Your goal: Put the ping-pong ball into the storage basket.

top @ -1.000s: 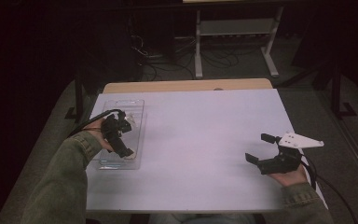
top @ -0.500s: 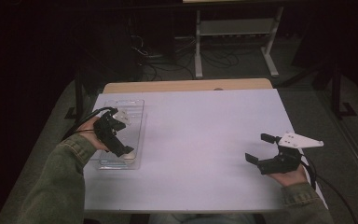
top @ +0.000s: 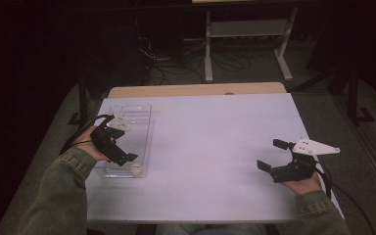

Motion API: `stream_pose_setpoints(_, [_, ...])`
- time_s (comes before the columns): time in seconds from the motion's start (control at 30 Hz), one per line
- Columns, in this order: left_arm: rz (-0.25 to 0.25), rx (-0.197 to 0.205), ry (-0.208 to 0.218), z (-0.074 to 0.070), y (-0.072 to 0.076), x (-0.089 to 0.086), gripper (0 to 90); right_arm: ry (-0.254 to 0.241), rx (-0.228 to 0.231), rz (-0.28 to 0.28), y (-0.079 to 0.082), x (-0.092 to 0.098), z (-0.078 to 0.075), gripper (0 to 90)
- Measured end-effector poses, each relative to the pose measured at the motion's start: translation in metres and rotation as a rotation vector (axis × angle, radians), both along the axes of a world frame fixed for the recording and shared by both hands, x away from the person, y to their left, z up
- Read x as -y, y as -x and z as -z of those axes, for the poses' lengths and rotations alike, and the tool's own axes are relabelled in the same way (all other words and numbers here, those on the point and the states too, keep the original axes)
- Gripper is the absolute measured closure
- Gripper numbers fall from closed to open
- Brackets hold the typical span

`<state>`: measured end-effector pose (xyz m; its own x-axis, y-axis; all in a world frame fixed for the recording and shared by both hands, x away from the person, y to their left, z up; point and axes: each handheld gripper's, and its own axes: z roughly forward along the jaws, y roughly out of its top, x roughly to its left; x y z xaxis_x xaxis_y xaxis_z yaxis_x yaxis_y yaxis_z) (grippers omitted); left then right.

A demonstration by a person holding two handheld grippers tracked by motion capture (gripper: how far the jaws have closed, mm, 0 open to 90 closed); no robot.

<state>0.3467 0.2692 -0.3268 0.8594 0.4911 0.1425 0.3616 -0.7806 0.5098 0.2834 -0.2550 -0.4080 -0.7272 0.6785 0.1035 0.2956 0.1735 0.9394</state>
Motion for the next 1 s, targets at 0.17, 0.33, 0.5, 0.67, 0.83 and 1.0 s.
stream_pose_setpoints(0.17, [-0.001,0.015,0.015,0.002,0.003,-0.002,0.0,0.001,0.001,-0.002,0.0,0.0,0.0,0.0])
stream_pose_setpoints(0.33, [-0.007,0.035,0.062,0.005,0.008,-0.005,0.0,0.003,0.005,-0.003,-0.001,-0.001,0.001,0.0])
stream_pose_setpoints(0.5, [-0.02,0.049,0.101,0.008,0.013,-0.008,0.0,0.003,0.011,-0.004,0.0,-0.002,0.0,0.0])
stream_pose_setpoints(0.67, [-0.035,0.054,0.142,0.014,0.015,-0.012,0.0,0.0,0.013,-0.004,0.0,-0.001,0.0,0.0])
stream_pose_setpoints(0.83, [-0.045,0.067,0.16,0.015,0.018,-0.015,0.0,0.002,0.011,-0.004,-0.001,-0.001,0.0,0.0])
stream_pose_setpoints(1.0, [-0.037,0.087,0.182,0.015,0.024,-0.016,0.0,0.003,0.011,-0.002,-0.001,-0.001,0.0,0.0])
